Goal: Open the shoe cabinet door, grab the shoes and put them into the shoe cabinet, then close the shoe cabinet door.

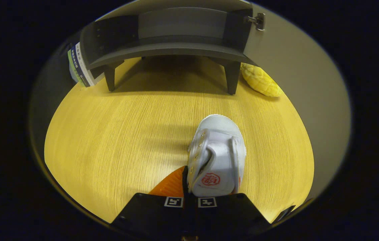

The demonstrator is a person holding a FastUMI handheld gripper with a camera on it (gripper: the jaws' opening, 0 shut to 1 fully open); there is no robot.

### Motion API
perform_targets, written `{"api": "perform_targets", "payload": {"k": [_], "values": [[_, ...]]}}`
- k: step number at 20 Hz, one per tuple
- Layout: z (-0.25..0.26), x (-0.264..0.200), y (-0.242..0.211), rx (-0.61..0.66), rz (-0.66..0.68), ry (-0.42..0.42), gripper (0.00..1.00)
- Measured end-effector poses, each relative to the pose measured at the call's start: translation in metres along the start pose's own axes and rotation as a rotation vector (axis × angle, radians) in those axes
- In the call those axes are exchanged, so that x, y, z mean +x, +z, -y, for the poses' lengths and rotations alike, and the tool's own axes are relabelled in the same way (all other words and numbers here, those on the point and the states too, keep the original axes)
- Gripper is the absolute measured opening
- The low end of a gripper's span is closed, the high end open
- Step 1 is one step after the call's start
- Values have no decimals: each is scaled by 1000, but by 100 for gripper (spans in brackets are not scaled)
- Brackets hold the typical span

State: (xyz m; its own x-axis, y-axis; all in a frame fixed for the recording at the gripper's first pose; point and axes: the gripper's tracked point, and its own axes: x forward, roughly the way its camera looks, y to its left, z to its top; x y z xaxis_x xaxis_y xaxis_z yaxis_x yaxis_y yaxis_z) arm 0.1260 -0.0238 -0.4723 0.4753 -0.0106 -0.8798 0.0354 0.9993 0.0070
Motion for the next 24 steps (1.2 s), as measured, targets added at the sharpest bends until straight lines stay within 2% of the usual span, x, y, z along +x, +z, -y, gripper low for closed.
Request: {"api": "perform_targets", "payload": {"k": [6,10,20,24], "values": [[-1,-16,12,29,59,14,2],[-1,-44,30,-24,140,-11,2],[-24,-161,91,-52,331,37,2],[-39,-225,143,-53,471,77,2]]}}
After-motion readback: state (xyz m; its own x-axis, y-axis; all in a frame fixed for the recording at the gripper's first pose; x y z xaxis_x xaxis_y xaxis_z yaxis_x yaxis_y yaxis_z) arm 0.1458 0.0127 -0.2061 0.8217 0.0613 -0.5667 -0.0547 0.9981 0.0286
